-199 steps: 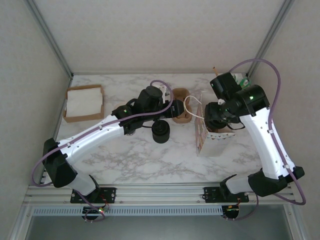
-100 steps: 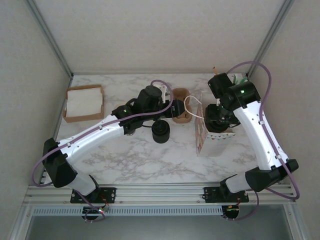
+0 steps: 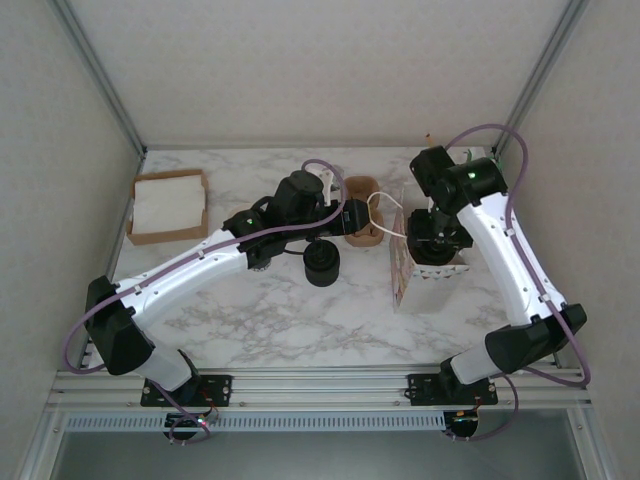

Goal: Pack the takeout coffee

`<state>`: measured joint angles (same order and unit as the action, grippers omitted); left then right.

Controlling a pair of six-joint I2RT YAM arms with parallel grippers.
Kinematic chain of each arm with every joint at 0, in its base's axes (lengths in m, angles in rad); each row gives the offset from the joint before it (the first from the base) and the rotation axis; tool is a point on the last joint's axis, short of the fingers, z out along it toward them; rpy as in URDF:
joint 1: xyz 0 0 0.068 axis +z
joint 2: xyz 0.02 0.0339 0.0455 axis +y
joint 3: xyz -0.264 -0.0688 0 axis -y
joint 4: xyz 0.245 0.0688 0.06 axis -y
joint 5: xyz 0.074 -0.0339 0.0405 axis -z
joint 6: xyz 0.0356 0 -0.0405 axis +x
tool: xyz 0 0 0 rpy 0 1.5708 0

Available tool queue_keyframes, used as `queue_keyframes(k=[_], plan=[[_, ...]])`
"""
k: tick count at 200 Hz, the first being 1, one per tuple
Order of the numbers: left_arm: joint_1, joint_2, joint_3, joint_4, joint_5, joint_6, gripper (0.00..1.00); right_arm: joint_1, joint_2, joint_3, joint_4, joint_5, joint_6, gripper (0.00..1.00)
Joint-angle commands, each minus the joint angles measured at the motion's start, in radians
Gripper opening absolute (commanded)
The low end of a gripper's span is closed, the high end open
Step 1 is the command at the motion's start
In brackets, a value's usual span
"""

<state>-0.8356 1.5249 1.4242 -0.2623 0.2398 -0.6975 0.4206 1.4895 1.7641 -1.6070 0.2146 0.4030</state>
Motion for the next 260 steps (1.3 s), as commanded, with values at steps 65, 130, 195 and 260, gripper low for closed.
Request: queue_keyframes(k=[65,130,195,260], plan=[[0.007,0.037,0.023,0.021,0.046,0.03,0.56,-0.042,0.016,-0.093,-0.12,-0.06,-0.042,0.71],[0.007,0.053,0.034,0.018,0.053,0.029,0.56,-0.051,0.046,-0.138,-0.08,-0.076,-0.05,0.71],[0.007,0.07,0.06,0.027,0.073,0.023,0.56,-0.093,0.036,-0.226,-0.005,-0.094,-0.063,0.71],[0.003,0.084,0.071,0.081,0.135,-0.006,0.53,-0.102,0.029,-0.283,0.059,-0.107,-0.07,0.71]])
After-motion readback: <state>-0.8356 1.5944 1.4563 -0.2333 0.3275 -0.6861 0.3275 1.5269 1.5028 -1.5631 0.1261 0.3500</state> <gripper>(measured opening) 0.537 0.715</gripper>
